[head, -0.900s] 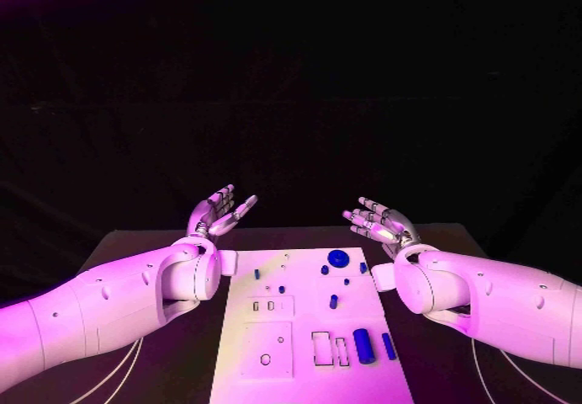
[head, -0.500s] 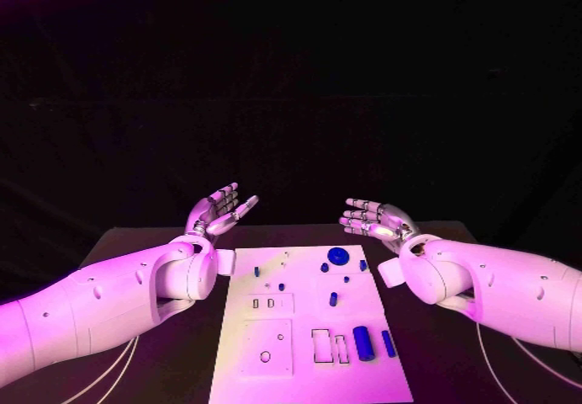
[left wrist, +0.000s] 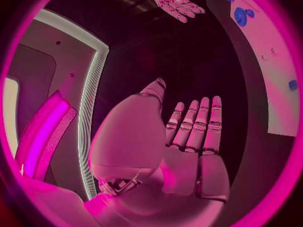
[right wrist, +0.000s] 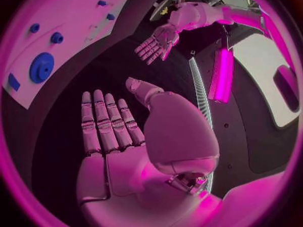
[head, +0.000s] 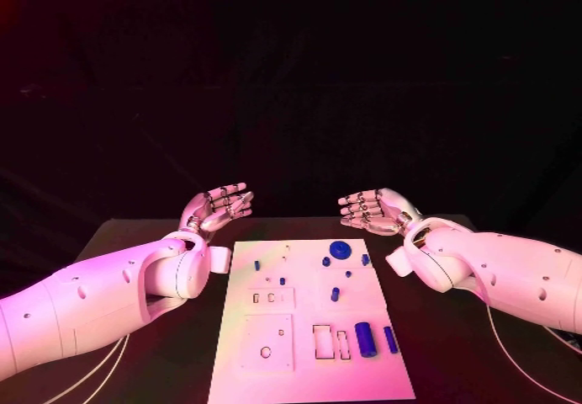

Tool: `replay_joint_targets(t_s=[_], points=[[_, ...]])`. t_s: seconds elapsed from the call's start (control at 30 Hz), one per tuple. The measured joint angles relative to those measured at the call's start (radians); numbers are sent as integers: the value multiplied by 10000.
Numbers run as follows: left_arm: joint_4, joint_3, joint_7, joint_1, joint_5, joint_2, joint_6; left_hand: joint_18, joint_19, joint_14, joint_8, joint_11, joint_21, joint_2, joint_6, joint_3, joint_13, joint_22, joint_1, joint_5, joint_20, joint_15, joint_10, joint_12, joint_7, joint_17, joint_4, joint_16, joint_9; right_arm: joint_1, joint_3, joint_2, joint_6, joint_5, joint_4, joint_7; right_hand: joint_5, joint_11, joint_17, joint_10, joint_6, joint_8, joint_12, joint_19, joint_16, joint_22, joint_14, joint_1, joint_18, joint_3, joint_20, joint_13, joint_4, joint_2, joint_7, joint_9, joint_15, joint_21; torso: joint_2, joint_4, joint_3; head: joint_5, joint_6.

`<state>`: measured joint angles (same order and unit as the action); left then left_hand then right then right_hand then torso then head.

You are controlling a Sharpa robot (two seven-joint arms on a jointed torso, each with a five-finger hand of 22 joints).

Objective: Assemble the parts on the task board

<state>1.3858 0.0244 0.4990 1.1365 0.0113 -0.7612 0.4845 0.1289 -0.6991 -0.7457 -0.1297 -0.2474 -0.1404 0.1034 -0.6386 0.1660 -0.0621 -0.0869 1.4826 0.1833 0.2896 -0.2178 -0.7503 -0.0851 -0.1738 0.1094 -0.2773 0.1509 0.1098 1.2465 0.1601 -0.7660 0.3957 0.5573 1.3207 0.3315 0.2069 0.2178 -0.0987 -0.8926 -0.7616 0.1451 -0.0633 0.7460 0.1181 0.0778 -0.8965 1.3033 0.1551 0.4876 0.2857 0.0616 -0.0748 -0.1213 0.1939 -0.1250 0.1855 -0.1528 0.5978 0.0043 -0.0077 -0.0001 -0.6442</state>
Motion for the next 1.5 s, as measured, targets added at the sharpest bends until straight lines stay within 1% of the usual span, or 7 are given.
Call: replay_joint_targets(t_s=[0.17,0.4,0.53,0.63,0.8,1.0,1.5], points=[[329,0,-63,87,180,-215,-202,437,-951,-1312,-558,291,-518,-41,-1709,217,-53,-140,41,0,-36,382,-1519,-276,-268,362,48,585,272,171,-7,-25,-28,1349,-18,-385,0,-153,-70,-666,-744,141,0,641,176,62,-703,50,150,168,-106,2,-78,-50,156,-93,-192,-261,124,58,-8,-64,-14],[1044,-37,-242,159,553,-670,-539,434,-1912,-2513,-845,650,-1143,148,-2360,607,-106,-332,230,0,-363,816,-2695,-380,-478,999,82,1221,352,383,-14,-100,-365,3686,68,-1185,-143,-376,-275,-1377,-1340,289,-15,1518,542,232,-1787,113,150,303,-412,12,-108,-251,324,-158,-525,-761,374,177,-44,-206,-5],[1554,-92,-351,166,760,-910,-709,434,-1963,-2529,-845,666,-1187,225,-2360,649,-94,-346,307,0,-414,832,-2712,-272,-479,1109,125,1226,353,441,-16,-143,-601,5302,205,-1724,-229,-1071,-1708,-3008,-2294,677,-237,3990,2563,1504,-5107,282,153,-103,-1582,123,-231,-557,-127,-363,-1594,-3192,520,254,-68,-304,1],[1879,-147,-412,176,868,-1072,-806,434,-1962,-2493,-845,666,-1187,225,-2359,676,-87,-345,307,0,-414,797,-2711,-272,-477,1117,97,1226,353,471,-17,-154,-735,6385,296,-2103,-152,-1294,-3576,-3515,-2427,614,-50,4047,4751,2725,-5425,146,153,29,-1923,230,-101,-850,-258,-453,-1841,-4872,639,311,-84,-364,11],[2269,-200,-494,181,951,-1295,-930,433,-1962,-2493,-845,665,-1187,225,-2358,676,-88,-345,307,0,-413,797,-2711,-272,-476,1116,97,1226,352,485,-20,-144,-875,7759,435,-2655,-152,-1373,-8337,-3651,-2507,596,-51,5286,9755,6883,-5654,-194,-224,277,-1904,535,315,-1249,-339,-659,-1881,-8509,806,375,-110,-441,36],[2508,-229,-557,217,989,-1414,-1019,431,-1962,-2493,-845,664,-1187,225,-2358,676,-88,-344,307,0,-413,797,-2710,-272,-476,1141,97,1226,351,489,-20,-67,-987,8777,542,-3148,-190,-1335,-11240,-3497,-2506,601,-51,6237,12380,10099,-5673,-266,-565,352,-1831,867,648,-1448,-341,-945,-1857,-10994,968,444,-140,-484,41],[2648,-251,-660,320,1079,-1490,-1128,420,-1997,-2493,-844,663,-1186,224,-2357,675,-88,-343,307,0,-377,797,-2709,-224,-476,1163,97,1225,349,480,-22,241,-1269,9925,489,-3921,-33,-1284,-12095,-3201,-2500,667,-52,6583,13314,11603,-5704,-306,-709,272,-1728,1103,861,-1487,-336,-1285,-1821,-12065,1126,584,-195,-597,17]])
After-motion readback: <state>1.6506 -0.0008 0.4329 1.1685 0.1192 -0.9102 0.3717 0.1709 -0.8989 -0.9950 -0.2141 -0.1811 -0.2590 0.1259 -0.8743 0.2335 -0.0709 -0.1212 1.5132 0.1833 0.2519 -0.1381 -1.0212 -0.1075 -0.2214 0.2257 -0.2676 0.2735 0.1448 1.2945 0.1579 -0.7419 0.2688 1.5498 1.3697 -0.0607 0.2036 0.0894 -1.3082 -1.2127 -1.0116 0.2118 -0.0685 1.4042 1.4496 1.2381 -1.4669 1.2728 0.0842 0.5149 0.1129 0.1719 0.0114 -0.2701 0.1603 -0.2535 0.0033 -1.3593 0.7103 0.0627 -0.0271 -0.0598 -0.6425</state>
